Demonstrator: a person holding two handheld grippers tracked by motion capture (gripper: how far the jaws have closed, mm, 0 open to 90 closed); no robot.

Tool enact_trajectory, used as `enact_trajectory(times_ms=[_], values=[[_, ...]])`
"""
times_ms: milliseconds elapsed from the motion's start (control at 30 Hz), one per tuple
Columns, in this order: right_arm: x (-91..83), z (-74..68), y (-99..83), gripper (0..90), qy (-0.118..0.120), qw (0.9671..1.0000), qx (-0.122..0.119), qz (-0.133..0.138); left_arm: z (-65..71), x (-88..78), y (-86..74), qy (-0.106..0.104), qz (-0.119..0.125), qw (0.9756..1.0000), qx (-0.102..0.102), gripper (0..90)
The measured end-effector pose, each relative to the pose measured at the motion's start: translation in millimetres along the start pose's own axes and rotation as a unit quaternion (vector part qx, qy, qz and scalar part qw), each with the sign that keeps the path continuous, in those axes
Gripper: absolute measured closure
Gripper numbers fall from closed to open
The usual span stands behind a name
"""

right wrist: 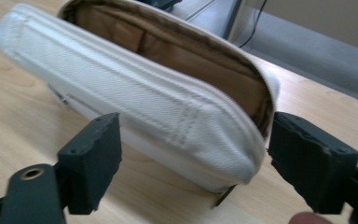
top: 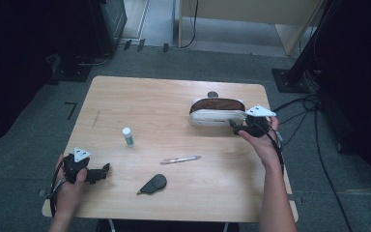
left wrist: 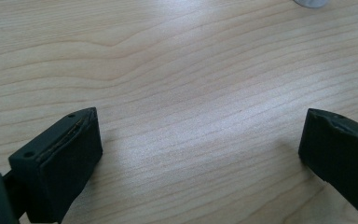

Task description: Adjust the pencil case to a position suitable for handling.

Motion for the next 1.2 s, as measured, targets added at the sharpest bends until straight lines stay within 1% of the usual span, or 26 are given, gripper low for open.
enact_trajectory(times_ms=[33, 100, 200, 300, 333, 400, 433, 500, 567, 600, 633, 700, 733, 767, 800, 833, 867, 933, 967, 1000, 1067, 1100, 1133, 1167, 1200], values=[[1.2, 1.8, 0.4, 14.8, -0.005, 1.0000, -0.001, 0.004, 0.0, 0.0, 0.0, 0.000, 0.000, 1.0000, 0.000, 0.0], [3.7, 1.7, 0.1, 14.2, 0.003, 1.0000, -0.002, 0.003, 0.0, 0.0, 0.0, 0.000, 0.000, 1.0000, 0.000, 0.0], [8.9, -0.4, -2.6, 13.9, -0.001, 0.9998, -0.021, -0.006, 0.1, 0.0, 0.0, 0.000, 0.000, 1.0000, -0.001, 0.0], [12.9, -1.3, -5.6, 15.2, 0.002, 0.9995, -0.028, -0.015, 0.1, 0.0, 0.0, 0.000, 0.000, 1.0000, 0.000, 0.0], [13.6, -1.0, -6.8, 16.7, -0.002, 0.9993, -0.034, -0.018, 0.1, 0.0, 0.0, 0.000, 0.000, 1.0000, 0.000, 0.0], [13.0, 0.1, -8.3, 23.7, -0.018, 0.9984, -0.050, -0.020, 0.1, 0.0, 0.0, 0.000, 0.000, 1.0000, -0.001, 0.0], [12.3, 0.3, -8.5, 26.1, -0.020, 0.9980, -0.057, -0.020, 0.1, 0.0, 0.0, 0.000, 0.000, 1.0000, 0.000, 0.0], [9.5, -1.2, -9.2, 34.8, -0.016, 0.9975, -0.065, -0.021, 0.1, 0.0, 0.0, 0.000, 0.000, 1.0000, 0.000, 0.0], [6.0, -2.7, -9.8, 43.3, -0.008, 0.9969, -0.075, -0.021, 0.1, 0.0, 0.0, 0.000, 0.000, 1.0000, 0.000, 0.0], [4.2, -4.3, -10.1, 48.4, 0.000, 0.9969, -0.075, -0.023, 0.1, 0.0, 0.0, 0.000, 0.000, 1.0000, 0.000, 0.0], [1.8, -7.0, -10.0, 52.3, 0.014, 0.9968, -0.075, -0.025, 0.1, 0.0, 0.0, 0.000, 0.000, 1.0000, 0.000, 0.0], [-1.6, -10.6, -9.1, 58.4, 0.030, 0.9966, -0.073, -0.027, 0.1, 0.0, 0.0, 0.000, 0.000, 1.0000, 0.000, 0.0], [-3.6, -13.5, -8.9, 60.5, 0.037, 0.9964, -0.071, -0.029, 0.1, 0.0, 0.0, 0.000, 0.000, 1.0000, 0.000, 0.0], [-4.5, -16.2, -7.8, 61.5, 0.044, 0.9959, -0.074, -0.028, 0.1, 0.0, 0.0, 0.000, 0.000, 1.0000, 0.000, 0.0], [-5.0, -17.8, -7.6, 61.3, 0.048, 0.9958, -0.073, -0.029, 0.0, 0.0, 0.0, 0.000, 0.000, 1.0000, 0.000, 0.0], [-4.6, -20.1, -7.6, 59.9, 0.048, 0.9962, -0.065, -0.031, 0.0, 0.0, 0.0, 0.000, 0.000, 1.0000, 0.000, 0.0], [-3.5, -21.3, -8.3, 57.3, 0.054, 0.9960, -0.062, -0.035, 0.0, 0.0, 0.0, 0.000, 0.000, 1.0000, 0.000, 0.0], [1.1, -25.0, -11.6, 51.5, 0.069, 0.9951, -0.049, -0.051, 0.0, 0.0, 0.0, 0.000, 0.000, 1.0000, 0.000, 0.0], [4.5, -25.2, -12.9, 52.4, 0.065, 0.9953, -0.048, -0.053, 0.0, 0.0, 0.0, 0.000, 0.000, 1.0000, 0.000, 0.0], [6.8, -24.8, -13.1, 55.8, 0.060, 0.9960, -0.042, -0.052, 0.0, 0.0, 0.0, 0.000, 0.000, 1.0000, 0.000, 0.0], [8.7, -22.8, -11.7, 66.2, 0.053, 0.9969, -0.029, -0.050, 0.0, 0.0, 0.0, 0.000, 0.000, 1.0000, 0.000, 0.0], [9.0, -23.0, -11.0, 71.3, 0.057, 0.9967, -0.027, -0.051, 0.0, 0.0, 0.0, 0.000, 0.000, 1.0000, 0.000, 0.0], [8.9, -24.1, -10.3, 75.3, 0.063, 0.9962, -0.032, -0.052, 0.0, 0.0, 0.0, 0.000, 0.000, 1.0000, 0.000, 0.0], [9.0, -26.0, -8.7, 78.1, 0.066, 0.9960, -0.035, -0.049, 0.0, 0.0, 0.0, 0.000, 0.000, 1.0000, 0.000, 0.0], [8.3, -28.3, -6.8, 79.3, 0.062, 0.9964, -0.033, -0.048, 0.0, 0.0, 0.0, 0.000, 0.000, 1.0000, 0.000, 0.0]])
Point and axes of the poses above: each handheld gripper's, and its own axes: x roughly forward along the jaws, y roughly out of its top, z roughly to its right, the point moved 7 cm from there along x, roughly forward along the jaws, and after that the axes turned 6 degrees about -y, right-handed, at the moved point
